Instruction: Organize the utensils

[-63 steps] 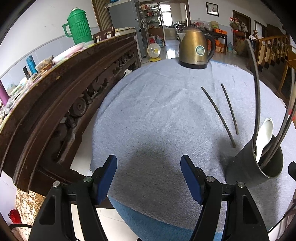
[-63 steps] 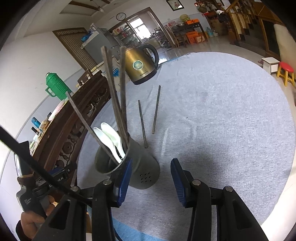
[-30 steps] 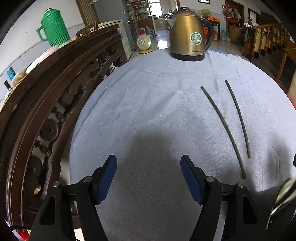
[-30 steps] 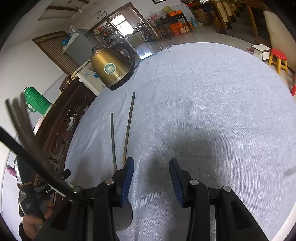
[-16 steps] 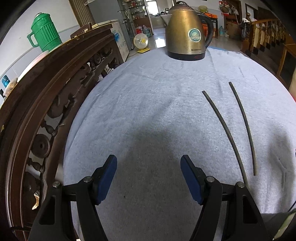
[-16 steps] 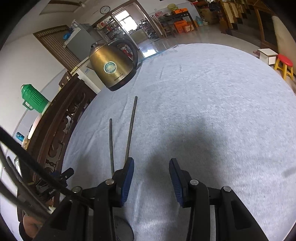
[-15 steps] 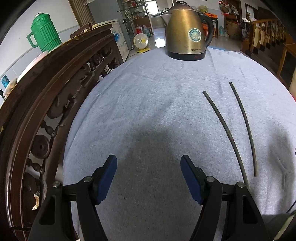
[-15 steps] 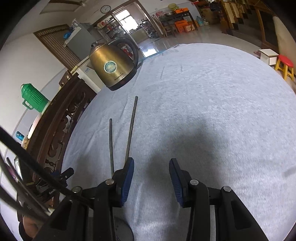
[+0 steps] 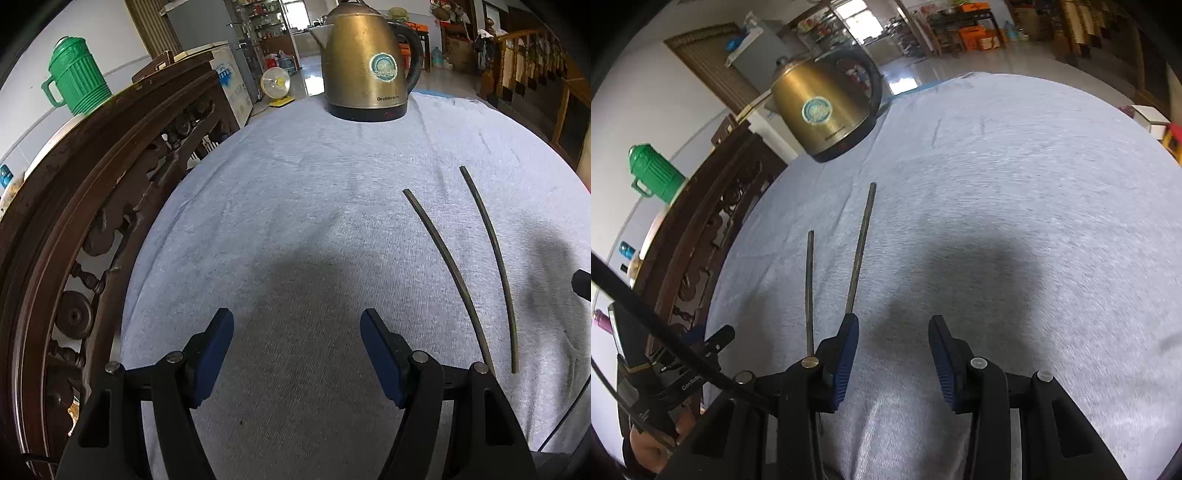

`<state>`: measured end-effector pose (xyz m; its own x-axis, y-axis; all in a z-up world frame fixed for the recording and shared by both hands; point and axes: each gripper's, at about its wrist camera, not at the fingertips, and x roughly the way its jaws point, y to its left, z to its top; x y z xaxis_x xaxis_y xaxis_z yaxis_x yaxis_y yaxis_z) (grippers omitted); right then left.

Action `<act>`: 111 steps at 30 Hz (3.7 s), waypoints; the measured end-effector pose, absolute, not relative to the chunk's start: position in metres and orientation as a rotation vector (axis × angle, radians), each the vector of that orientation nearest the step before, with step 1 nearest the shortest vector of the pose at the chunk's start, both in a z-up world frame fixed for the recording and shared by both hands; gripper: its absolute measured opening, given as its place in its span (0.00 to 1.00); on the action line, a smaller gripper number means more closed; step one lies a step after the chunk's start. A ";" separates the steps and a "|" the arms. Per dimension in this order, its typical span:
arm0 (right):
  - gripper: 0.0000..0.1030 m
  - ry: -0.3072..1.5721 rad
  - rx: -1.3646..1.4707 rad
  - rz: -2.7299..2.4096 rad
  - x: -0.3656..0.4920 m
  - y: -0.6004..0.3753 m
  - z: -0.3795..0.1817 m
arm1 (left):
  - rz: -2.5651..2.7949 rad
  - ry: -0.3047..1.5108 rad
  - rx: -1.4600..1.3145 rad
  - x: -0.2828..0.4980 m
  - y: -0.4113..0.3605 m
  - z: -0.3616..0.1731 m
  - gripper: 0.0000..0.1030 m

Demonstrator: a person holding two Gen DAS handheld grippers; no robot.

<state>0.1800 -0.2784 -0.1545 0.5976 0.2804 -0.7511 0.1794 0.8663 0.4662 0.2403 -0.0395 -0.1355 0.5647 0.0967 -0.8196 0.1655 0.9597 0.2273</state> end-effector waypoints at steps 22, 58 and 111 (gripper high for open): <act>0.43 1.050 0.402 0.101 0.300 -0.256 -0.167 | -0.166 1.087 0.202 0.308 -0.085 -0.149 0.70; 0.11 1.138 0.072 -0.042 0.260 -0.271 -0.170 | -0.301 1.126 0.262 0.290 -0.100 -0.171 0.23; 0.52 1.330 0.236 -0.040 0.268 -0.312 -0.156 | -0.463 1.173 0.306 0.345 -0.112 -0.168 0.41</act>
